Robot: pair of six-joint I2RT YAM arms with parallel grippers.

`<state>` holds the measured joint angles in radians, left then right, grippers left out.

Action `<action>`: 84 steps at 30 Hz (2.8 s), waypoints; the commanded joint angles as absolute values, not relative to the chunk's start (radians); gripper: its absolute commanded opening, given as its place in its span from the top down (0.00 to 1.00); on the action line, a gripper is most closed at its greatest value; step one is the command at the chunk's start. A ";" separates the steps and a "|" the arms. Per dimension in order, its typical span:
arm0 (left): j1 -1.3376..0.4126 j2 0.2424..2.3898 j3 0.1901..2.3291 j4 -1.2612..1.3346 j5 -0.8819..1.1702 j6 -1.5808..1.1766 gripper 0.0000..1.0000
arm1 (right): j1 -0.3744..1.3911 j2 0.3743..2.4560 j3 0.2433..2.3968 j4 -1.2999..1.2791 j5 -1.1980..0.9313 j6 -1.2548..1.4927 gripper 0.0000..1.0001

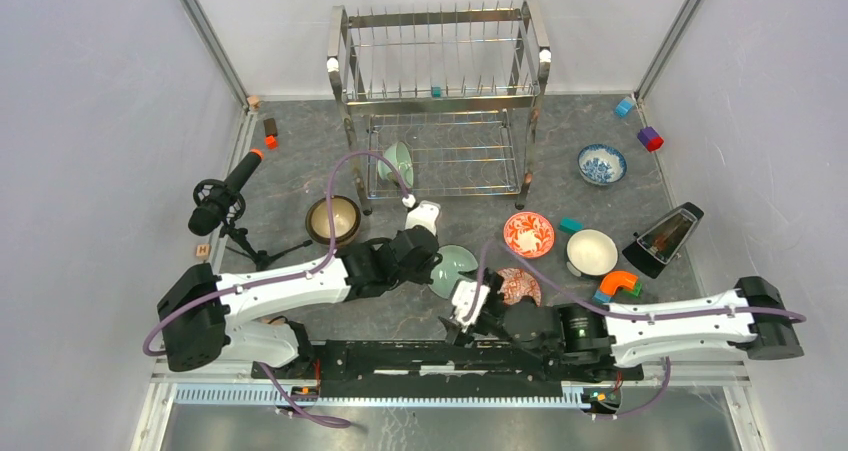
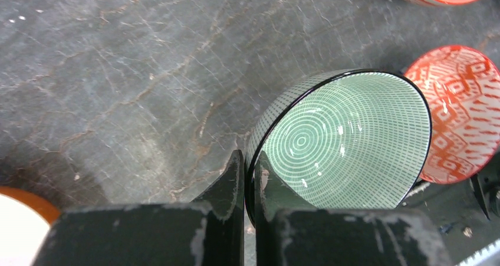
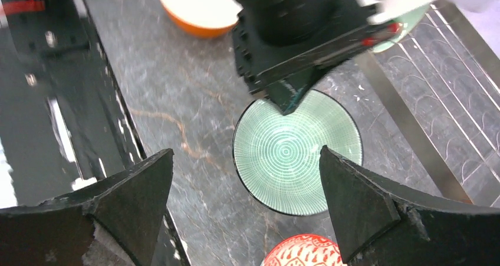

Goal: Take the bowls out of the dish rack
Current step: Pick up the bowl from the dish rack, then place the bowl at the center of the board.

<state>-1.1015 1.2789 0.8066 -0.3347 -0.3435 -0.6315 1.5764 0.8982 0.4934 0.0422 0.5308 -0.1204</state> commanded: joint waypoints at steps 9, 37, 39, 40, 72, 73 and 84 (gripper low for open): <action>-1.022 1.502 0.984 -0.241 -0.475 -0.772 0.98 | 1.577 0.510 0.300 0.345 0.845 0.209 0.02; -0.945 1.761 1.123 -0.258 -0.394 -0.977 0.72 | 1.578 0.524 0.232 0.314 0.835 0.333 0.02; -0.945 1.751 1.111 -0.244 -0.380 -0.957 0.61 | 1.577 0.525 0.227 0.315 0.836 0.334 0.02; -0.946 1.741 1.103 -0.238 -0.375 -0.950 0.56 | 1.577 0.525 0.225 0.315 0.837 0.335 0.02; -0.982 0.851 0.905 -0.351 -0.544 -0.085 0.11 | 1.577 0.606 0.188 0.235 0.940 0.309 0.02; -0.982 0.836 0.893 -0.353 -0.563 -0.074 0.10 | 1.577 0.625 0.192 0.236 0.939 0.311 0.02; -0.948 0.754 0.747 -0.263 -0.741 -0.106 0.07 | 1.565 0.816 0.348 0.196 0.921 0.291 0.02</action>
